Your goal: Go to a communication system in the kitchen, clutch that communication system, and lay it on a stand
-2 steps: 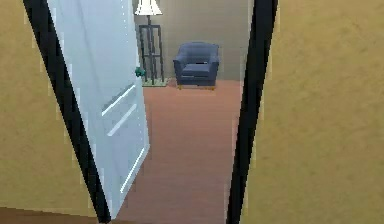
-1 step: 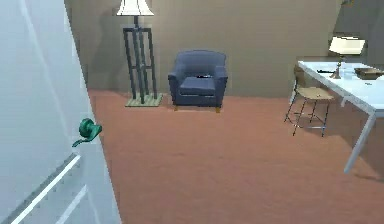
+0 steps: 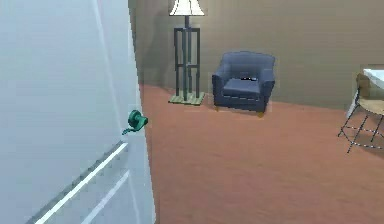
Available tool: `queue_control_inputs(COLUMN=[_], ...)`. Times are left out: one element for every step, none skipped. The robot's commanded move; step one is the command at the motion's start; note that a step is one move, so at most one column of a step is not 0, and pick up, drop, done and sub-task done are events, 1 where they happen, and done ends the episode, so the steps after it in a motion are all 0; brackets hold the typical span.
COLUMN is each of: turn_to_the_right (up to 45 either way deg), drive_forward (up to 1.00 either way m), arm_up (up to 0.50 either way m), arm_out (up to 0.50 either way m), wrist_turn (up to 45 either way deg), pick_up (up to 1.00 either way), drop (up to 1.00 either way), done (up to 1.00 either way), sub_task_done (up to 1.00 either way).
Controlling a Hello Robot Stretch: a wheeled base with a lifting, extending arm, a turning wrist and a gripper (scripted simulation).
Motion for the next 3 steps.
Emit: queue_control_inputs(turn_to_the_right=[0.0, 45.0, 39.0], drive_forward=[0.2, 0.0, 0.0], arm_up=[0.0, 0.0, 0.0], arm_out=[0.0, 0.0, 0.0], wrist_turn=[0.0, 0.0, 0.0], pick_up=[0.0, 0.0, 0.0], drop=[0.0, 0.0, 0.0], done=[0.0, 0.0, 0.0], sub_task_done=[0.0, 0.0, 0.0])
